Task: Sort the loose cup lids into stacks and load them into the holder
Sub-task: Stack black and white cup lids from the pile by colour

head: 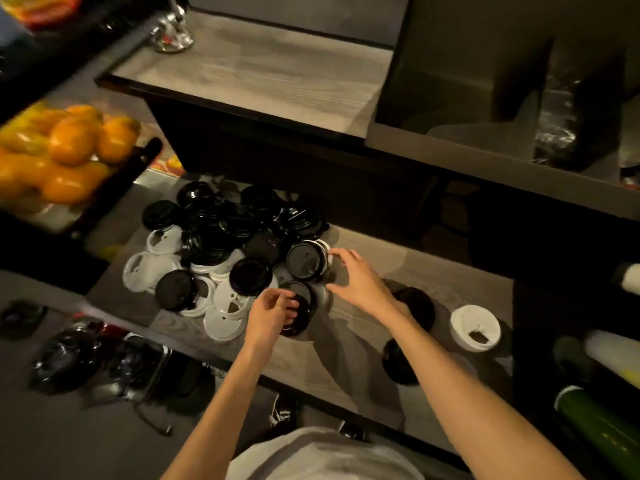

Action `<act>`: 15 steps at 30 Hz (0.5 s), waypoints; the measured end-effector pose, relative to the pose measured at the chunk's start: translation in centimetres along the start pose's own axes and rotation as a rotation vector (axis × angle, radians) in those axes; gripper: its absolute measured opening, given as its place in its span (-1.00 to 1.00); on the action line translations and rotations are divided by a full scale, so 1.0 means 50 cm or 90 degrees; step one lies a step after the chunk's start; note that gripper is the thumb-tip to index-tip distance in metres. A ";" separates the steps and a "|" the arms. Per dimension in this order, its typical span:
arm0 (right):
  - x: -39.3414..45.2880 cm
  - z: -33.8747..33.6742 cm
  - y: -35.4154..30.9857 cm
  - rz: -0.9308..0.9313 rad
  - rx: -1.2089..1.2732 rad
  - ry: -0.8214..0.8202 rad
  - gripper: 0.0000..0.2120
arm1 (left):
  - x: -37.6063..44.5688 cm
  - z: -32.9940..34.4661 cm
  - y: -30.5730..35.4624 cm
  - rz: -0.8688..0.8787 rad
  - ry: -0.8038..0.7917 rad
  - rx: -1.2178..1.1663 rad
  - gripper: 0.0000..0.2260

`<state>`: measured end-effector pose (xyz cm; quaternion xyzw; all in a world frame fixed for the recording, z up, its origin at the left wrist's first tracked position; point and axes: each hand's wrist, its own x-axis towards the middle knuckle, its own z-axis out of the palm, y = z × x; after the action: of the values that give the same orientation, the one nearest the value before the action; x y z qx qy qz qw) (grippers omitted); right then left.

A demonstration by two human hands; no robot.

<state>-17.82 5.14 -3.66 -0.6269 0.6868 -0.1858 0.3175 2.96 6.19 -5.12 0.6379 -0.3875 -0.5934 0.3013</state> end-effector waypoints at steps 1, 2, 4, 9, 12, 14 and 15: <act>0.023 0.012 -0.017 -0.021 -0.024 -0.013 -0.29 | 0.003 -0.018 -0.007 -0.003 0.014 0.005 -0.81; 0.043 0.023 -0.030 -0.039 -0.047 -0.027 -0.25 | 0.005 -0.033 -0.010 -0.011 0.021 0.005 -0.81; 0.081 0.046 -0.047 -0.049 -0.096 -0.070 -0.14 | 0.010 -0.058 -0.010 -0.031 0.018 -0.010 -0.81; 0.128 0.075 -0.039 -0.069 -0.211 -0.081 -0.02 | 0.012 -0.087 0.005 -0.032 -0.017 -0.027 -0.85; 0.128 0.066 -0.032 -0.056 -0.180 -0.035 -0.10 | 0.021 -0.099 0.020 -0.020 -0.041 -0.040 -0.84; 0.119 0.055 -0.025 -0.024 -0.122 -0.009 -0.12 | 0.028 -0.101 0.031 -0.019 -0.050 -0.046 -0.83; 0.111 0.048 -0.024 -0.004 -0.092 0.013 -0.12 | 0.030 -0.101 0.035 -0.020 -0.053 -0.044 -0.83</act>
<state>-15.40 -0.11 -5.77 -0.6482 0.6998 -0.1432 0.2638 7.73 3.62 -3.83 0.6076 -0.3694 -0.6372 0.2974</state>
